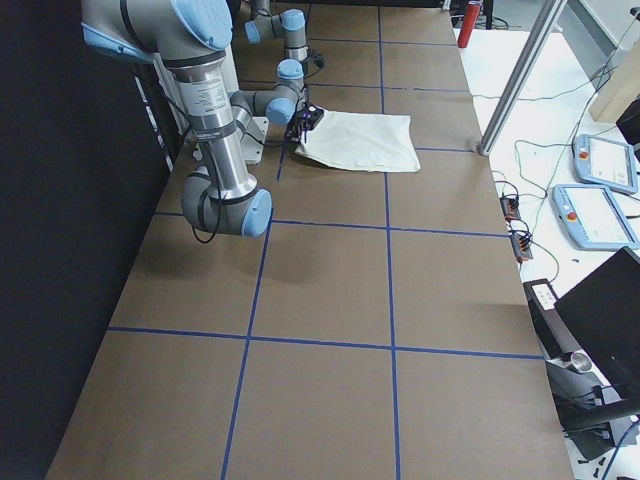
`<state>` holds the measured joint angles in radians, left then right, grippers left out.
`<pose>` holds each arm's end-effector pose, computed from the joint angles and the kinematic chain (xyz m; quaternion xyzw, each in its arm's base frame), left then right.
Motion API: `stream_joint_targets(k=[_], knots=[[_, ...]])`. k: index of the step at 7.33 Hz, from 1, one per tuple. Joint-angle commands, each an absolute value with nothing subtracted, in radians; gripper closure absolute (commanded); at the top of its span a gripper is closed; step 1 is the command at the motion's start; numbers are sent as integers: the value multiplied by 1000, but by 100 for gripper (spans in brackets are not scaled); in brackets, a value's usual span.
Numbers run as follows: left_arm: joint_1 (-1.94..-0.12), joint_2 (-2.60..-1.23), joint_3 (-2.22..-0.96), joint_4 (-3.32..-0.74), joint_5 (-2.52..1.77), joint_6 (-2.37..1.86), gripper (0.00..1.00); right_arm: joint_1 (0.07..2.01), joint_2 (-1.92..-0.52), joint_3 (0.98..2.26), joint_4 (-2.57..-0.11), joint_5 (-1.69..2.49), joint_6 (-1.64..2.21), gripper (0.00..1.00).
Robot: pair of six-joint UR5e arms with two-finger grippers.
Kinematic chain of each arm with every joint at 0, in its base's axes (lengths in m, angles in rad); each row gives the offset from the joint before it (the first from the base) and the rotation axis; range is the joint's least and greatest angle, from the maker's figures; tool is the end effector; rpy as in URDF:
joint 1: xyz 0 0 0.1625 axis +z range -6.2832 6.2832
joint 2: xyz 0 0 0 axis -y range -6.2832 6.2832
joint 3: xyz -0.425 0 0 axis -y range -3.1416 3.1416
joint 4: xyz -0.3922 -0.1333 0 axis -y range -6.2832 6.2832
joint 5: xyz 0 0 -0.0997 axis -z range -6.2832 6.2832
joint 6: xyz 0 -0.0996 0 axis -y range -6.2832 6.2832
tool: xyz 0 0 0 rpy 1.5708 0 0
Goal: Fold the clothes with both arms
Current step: 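Lift the near edge with both grippers and fold it toward the far edge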
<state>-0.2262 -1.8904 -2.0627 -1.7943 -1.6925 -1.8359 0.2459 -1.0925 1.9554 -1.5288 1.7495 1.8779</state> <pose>0.4985 -0.2391 0.2462 -0.0624 0.4927 -0.1818 0.8487 -0.5434 -0.2556 0.2240 -0.0935 -0.4328 0.2070 0.8724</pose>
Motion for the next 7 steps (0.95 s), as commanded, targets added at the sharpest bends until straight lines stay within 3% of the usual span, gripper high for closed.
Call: stream_joint_targets(k=[1,4,5,7], knots=[[-138,-1887,-2129,-1792,-1687,-1856,100,203,-1118,2002,-1528,1744,1878,100],[-219,-1897,-2213,-1786,-1742,-1852,100,328,-1109,1984,-1528,1750,1754,100],[-301,-1905,-2206,-1787,-1752,-1845,100,406,-1097,1962,-1484,1808,1747,100],[-469,-1965,-2104,-1802,-1831,-1792,100,562,-1019,1803,-1324,1945,1746,100]])
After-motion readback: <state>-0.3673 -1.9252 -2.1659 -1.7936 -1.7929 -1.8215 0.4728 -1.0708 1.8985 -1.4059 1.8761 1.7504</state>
